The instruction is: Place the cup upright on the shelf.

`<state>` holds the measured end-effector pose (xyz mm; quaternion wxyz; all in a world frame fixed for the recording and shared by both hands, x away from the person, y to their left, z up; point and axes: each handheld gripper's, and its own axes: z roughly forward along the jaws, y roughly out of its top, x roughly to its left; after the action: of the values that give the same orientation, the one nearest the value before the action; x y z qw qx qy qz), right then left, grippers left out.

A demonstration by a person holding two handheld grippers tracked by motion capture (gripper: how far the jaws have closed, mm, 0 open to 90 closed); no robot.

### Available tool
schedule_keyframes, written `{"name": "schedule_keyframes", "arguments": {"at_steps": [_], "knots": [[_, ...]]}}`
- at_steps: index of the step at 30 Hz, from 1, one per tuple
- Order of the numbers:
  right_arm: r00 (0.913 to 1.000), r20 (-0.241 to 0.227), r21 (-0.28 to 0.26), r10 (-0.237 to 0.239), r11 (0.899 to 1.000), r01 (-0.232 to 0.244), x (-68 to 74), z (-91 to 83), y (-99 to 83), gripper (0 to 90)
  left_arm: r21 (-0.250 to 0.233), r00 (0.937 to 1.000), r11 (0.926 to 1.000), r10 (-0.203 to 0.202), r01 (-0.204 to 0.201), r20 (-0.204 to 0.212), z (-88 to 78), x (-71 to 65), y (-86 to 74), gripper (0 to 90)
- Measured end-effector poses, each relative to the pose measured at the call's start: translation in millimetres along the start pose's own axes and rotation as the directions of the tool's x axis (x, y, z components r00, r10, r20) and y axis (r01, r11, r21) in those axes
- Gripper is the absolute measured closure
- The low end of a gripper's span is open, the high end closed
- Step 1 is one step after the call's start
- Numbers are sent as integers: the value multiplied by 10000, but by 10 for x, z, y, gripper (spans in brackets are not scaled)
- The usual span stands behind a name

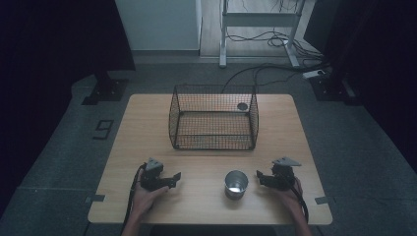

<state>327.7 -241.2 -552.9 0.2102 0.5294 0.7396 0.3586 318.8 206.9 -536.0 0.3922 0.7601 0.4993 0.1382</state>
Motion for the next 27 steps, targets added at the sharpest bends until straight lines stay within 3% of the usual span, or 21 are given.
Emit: {"name": "schedule_keyframes", "arguments": {"at_steps": [13,27], "knots": [[9995,-223,-315,216,9993,-223,-49,-65,-51,180,-183,9986,9991,-370,378,387,-55,60,4,152],[9943,-901,-1227,562,9902,-671,-50,-350,25,167,25,9987,9998,-194,193,471,22,-13,8,152]]}}
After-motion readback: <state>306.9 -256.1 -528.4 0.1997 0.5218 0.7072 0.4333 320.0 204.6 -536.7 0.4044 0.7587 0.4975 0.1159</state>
